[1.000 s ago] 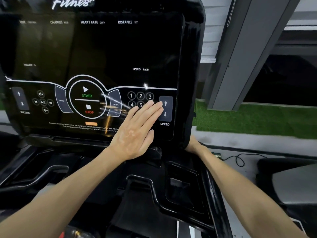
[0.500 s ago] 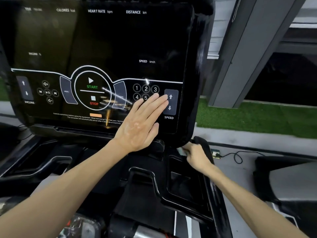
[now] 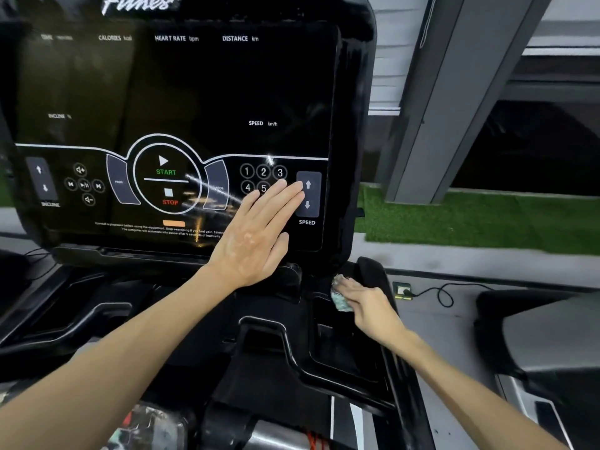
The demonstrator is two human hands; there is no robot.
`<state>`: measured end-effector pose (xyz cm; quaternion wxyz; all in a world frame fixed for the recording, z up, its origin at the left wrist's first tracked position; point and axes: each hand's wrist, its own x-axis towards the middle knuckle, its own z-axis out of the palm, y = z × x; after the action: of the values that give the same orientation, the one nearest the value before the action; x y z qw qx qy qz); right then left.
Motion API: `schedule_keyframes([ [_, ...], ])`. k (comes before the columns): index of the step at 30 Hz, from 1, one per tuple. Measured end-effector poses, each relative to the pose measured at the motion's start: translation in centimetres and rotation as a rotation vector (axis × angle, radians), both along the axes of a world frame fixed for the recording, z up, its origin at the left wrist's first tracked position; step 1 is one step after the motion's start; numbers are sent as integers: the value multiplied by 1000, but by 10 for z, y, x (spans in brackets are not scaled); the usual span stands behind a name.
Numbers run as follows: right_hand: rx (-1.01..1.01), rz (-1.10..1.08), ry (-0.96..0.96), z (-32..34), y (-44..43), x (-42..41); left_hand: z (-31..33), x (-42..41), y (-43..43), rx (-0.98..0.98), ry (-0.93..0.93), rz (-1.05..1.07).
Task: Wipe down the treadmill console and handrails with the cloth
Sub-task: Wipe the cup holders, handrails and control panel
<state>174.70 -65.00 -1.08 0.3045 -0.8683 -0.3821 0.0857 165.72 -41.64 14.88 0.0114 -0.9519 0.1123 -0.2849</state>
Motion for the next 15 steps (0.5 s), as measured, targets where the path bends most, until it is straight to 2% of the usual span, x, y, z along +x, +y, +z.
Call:
schedule_keyframes([
  [2, -22, -4, -50, 1, 3, 1, 0, 0, -1, -10, -1, 1],
  [5, 50, 54, -105, 16, 26, -4, 0, 1, -1, -11, -3, -2],
  [11, 24, 73, -56, 27, 42, -5, 1, 0, 0, -19, 18, -17],
  [15, -138, 77, -78, 9, 0, 6, 0, 1, 1, -22, 14, -21],
])
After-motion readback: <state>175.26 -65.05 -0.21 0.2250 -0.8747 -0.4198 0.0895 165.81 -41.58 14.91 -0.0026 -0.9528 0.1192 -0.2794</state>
